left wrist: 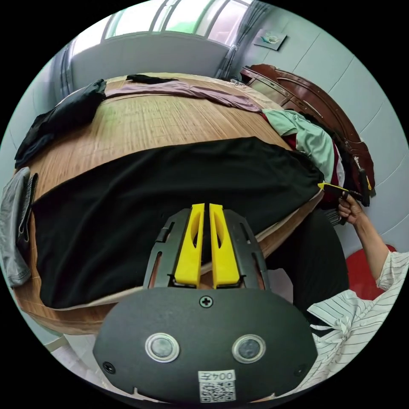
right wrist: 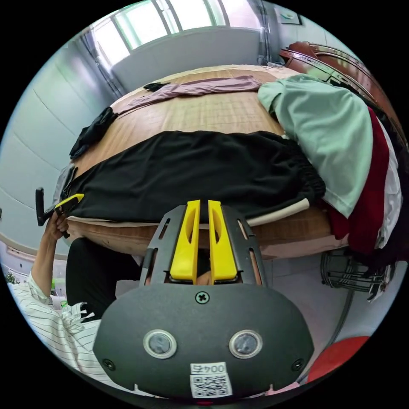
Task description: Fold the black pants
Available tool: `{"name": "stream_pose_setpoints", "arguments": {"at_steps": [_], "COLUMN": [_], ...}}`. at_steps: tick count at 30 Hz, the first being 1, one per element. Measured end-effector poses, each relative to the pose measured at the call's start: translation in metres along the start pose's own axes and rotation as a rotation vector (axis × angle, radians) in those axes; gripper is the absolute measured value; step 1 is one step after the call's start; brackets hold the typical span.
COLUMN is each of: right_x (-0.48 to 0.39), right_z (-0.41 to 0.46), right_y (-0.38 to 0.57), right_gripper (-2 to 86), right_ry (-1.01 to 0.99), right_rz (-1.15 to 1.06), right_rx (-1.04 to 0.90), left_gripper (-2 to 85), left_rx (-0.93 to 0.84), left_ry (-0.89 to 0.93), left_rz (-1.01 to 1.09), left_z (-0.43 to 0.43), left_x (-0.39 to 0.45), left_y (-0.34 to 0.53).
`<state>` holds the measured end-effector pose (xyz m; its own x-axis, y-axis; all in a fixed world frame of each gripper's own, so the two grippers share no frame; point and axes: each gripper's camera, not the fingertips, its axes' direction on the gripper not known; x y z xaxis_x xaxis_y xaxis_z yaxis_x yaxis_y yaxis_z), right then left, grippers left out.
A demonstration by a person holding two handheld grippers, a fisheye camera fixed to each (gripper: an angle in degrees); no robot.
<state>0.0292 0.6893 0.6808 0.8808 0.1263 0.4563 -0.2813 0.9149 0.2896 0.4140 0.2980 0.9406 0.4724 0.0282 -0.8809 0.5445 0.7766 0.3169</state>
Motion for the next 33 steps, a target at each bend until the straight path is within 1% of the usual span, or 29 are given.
{"name": "stream_pose_setpoints", "arguments": {"at_steps": [3,4,5,6,7,8,11,13,14,16,17,18,19,21,22,23,24,26,27,29,30,32,33], "right_x": [0.021,0.022,0.027,0.03,0.042,0.058,0.078,0.073,0.065,0.055,0.047,0.042,0.028,-0.002,-0.024,-0.051,-0.066,-0.135,-0.154,-0.228,-0.246,-0.314,-0.329], "right_z": [0.014,0.027,0.042,0.048,0.042,0.039,0.029,0.016,0.004,-0.004,0.008,0.015,0.02,0.01,0.002,0.0,0.001,0.014,0.019,0.041,0.047,0.075,0.083], "right_y": [-0.012,-0.016,-0.015,-0.012,-0.006,-0.005,-0.003,-0.005,-0.008,-0.013,-0.018,-0.021,-0.024,-0.03,-0.037,-0.046,-0.051,-0.072,-0.077,-0.094,-0.098,-0.111,-0.114], "right_gripper": [6.1,6.0,5.8,5.7,5.3,4.7,5.2,5.9,6.3,6.3,6.2,6.0,5.5,5.0,5.0,5.0,5.0,5.0,5.0,4.7,4.6,4.4,4.4], "right_ry": [-0.022,0.008,0.091,0.115,0.071,0.057,0.01,0.0,-0.024,-0.07,-0.052,-0.028,0.014,-0.029,-0.114,-0.196,-0.225,-0.294,-0.305,-0.337,-0.341,-0.344,-0.347], "right_rz": [-0.06,-0.119,-0.173,-0.202,-0.21,-0.176,-0.197,-0.237,-0.252,-0.243,-0.244,-0.248,-0.267,-0.31,-0.327,-0.359,-0.381,-0.493,-0.524,-0.648,-0.678,-0.775,-0.789], "right_rx": [-0.015,-0.058,-0.123,-0.149,-0.081,-0.091,-0.102,-0.093,-0.047,-0.009,-0.077,-0.114,-0.115,-0.023,0.042,0.073,0.077,0.062,0.052,0.016,0.007,-0.029,-0.039], "left_gripper": [2.8,2.8,2.7,2.7,2.6,2.6,2.7,2.7,2.7,2.7,2.7,2.6,2.6,2.4,2.4,2.1,1.8,1.7,1.7,2.0,2.1,2.1,2.1], "left_rx": [-0.015,-0.029,-0.067,-0.103,-0.095,-0.076,-0.065,-0.003,0.062,0.022,-0.063,-0.042,-0.021,0.112,0.16,0.252,0.303,0.298,0.269,0.256,0.298,0.389,0.441], "left_ry": [-0.026,-0.035,-0.039,-0.043,-0.049,-0.046,-0.006,0.001,-0.009,0.004,0.046,0.072,0.078,0.053,0.035,-0.022,-0.071,-0.1,-0.097,-0.108,-0.133,-0.181,-0.208], "left_rz": [0.021,0.032,0.052,0.067,0.07,0.069,0.045,0.032,0.033,0.056,0.046,0.023,0.01,-0.022,-0.028,-0.046,-0.078,-0.168,-0.237,-0.315,-0.364,-0.449,-0.494], "left_z": [0.017,0.02,0.029,0.036,0.037,0.036,0.031,0.015,0.004,0.011,0.024,0.021,0.016,-0.014,-0.023,-0.04,-0.052,-0.061,-0.063,-0.072,-0.083,-0.104,-0.118], "left_x": [0.031,0.037,0.048,0.057,0.06,0.066,0.071,0.074,0.076,0.075,0.071,0.066,0.064,0.06,0.058,0.053,0.044,0.019,0.001,-0.021,-0.031,-0.044,-0.053], "left_y": [0.006,0.008,0.013,0.018,0.022,0.029,0.04,0.047,0.054,0.063,0.067,0.075,0.079,0.093,0.098,0.108,0.118,0.13,0.14,0.159,0.176,0.199,0.211]}}
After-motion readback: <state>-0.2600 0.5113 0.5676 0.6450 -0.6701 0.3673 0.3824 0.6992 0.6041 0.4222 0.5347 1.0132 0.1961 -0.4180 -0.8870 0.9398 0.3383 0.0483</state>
